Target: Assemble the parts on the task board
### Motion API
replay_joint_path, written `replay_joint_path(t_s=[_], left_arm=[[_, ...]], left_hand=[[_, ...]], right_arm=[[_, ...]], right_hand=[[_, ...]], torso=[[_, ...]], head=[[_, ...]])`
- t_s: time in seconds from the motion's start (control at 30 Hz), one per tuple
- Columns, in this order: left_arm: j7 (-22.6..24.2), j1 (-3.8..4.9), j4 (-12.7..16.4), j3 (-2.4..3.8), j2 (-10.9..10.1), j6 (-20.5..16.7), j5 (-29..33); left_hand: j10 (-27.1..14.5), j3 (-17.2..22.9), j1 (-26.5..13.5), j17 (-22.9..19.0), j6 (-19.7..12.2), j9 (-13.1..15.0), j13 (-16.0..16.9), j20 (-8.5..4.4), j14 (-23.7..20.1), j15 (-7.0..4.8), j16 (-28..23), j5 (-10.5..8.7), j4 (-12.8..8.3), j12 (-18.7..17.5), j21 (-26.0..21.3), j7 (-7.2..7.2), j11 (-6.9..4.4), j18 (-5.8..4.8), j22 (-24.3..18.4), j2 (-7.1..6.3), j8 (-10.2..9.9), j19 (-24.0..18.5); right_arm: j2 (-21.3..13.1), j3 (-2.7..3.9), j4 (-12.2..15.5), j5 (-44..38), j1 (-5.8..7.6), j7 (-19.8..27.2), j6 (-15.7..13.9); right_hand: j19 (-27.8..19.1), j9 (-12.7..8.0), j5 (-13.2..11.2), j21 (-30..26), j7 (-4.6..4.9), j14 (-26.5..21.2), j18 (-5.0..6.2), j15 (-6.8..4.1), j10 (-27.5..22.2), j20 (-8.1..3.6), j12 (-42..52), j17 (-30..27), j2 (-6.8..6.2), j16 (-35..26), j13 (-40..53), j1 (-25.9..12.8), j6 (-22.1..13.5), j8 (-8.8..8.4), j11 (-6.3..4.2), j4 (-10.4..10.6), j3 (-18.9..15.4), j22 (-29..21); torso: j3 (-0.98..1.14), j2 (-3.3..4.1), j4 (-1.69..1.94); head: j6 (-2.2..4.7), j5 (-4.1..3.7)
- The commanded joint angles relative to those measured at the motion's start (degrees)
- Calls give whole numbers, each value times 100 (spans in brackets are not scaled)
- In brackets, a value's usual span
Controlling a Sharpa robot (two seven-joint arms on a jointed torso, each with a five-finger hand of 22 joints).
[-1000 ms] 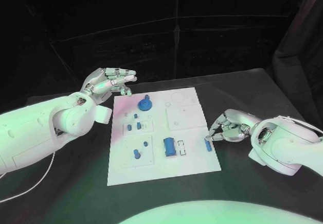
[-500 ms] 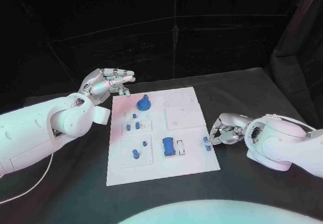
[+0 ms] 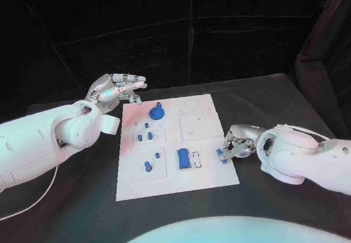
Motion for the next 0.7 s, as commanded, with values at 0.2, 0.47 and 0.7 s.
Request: replay_joint_path(t_s=[0.2,0.47,0.7], left_arm=[[36,9,-1,5,2,76,20],[23,9,2,5,-8,88,20],[20,8,2,4,-9,100,20]], left_hand=[[-58,-16,21,-10,-24,-7,-10,-6,-40,1,2,1,-12,41,-40,13,-1,75,-11,17,31,10],[-60,-16,24,-12,-25,-7,-10,-6,-41,0,3,1,-15,42,-42,12,-2,75,-12,17,32,11],[-60,-16,24,-12,-25,-7,-10,-6,-41,0,3,1,-15,42,-42,12,-2,75,-12,17,32,11]], right_arm=[[170,-7,-151,-1253,-38,-119,751],[266,-9,-161,-1695,-62,-150,909],[207,-7,2,-1043,-94,-479,35]], right_hand=[[6,20,-383,-9,-2,398,-47,-52,-28,-30,-65,397,61,-39,-45,252,8,-3,-35,-193,60,-2],[1,30,-514,-17,5,392,-47,-48,-49,-27,-114,375,99,-54,-72,308,13,-19,-31,-277,129,-7],[16,21,250,-9,-45,398,-48,-89,-44,-62,-114,392,327,-42,-53,370,32,-71,-82,-290,472,16]], torso=[[-4,0,6],[-4,1,5],[0,2,5]], head=[[-20,6],[-16,8],[-8,11]])
